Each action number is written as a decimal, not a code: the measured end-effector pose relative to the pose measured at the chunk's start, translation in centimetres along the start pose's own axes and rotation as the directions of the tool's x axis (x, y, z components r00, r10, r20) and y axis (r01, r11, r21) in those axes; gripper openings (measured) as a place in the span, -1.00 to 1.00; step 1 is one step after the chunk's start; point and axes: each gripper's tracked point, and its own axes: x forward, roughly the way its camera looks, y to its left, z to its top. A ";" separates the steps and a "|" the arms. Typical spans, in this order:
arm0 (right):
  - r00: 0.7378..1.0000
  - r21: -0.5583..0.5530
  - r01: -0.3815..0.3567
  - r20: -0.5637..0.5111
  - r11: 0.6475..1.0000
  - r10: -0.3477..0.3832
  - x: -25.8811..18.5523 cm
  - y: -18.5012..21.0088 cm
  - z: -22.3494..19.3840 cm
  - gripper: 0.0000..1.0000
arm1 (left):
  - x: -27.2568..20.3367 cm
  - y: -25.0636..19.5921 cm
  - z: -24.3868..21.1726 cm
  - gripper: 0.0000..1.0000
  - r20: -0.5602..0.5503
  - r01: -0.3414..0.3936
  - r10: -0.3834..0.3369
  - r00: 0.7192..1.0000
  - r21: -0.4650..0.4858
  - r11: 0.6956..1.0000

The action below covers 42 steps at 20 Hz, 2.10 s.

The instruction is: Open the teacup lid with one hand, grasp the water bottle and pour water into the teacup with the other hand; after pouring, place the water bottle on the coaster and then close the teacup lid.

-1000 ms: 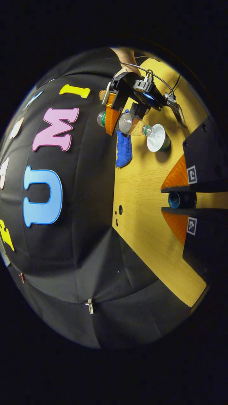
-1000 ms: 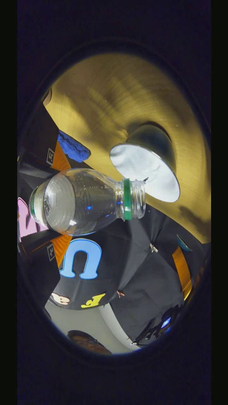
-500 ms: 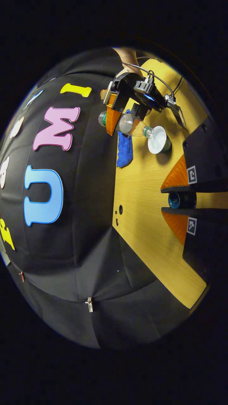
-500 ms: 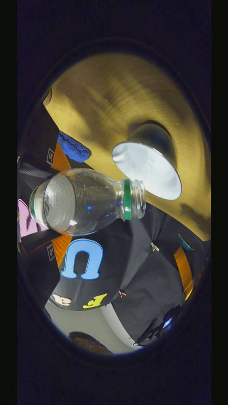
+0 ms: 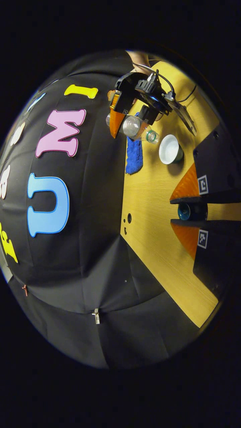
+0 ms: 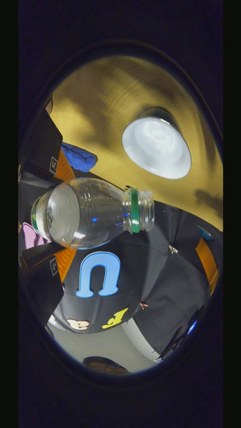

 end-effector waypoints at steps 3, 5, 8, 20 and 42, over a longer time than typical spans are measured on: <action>1.000 0.039 0.006 -0.015 0.999 -0.005 -0.3 -0.6 -0.5 0.39 | -0.2 -0.7 1.1 -0.53 0.018 -0.006 0.006 1.000 0.012 1.000; 0.999 0.098 -0.005 -0.050 0.995 0.010 -0.6 -0.7 -1.6 0.47 | -0.4 -1.3 2.0 -0.53 0.038 -0.006 0.005 0.999 0.022 1.000; 0.992 0.216 -0.014 -0.120 0.976 0.041 -1.4 -1.4 -3.5 0.48 | -0.5 -2.2 3.0 -0.53 0.055 -0.004 0.002 0.998 0.036 0.999; 0.877 0.879 0.175 -0.344 0.445 0.336 -7.6 -1.8 -13.7 0.48 | -1.3 -6.2 6.4 -0.57 0.100 0.018 -0.019 0.995 0.014 1.000; 0.851 0.862 0.422 -0.270 -0.280 0.452 -9.3 7.9 -15.3 0.53 | -0.2 -8.6 2.6 -0.53 0.031 0.075 -0.075 0.997 -0.002 0.997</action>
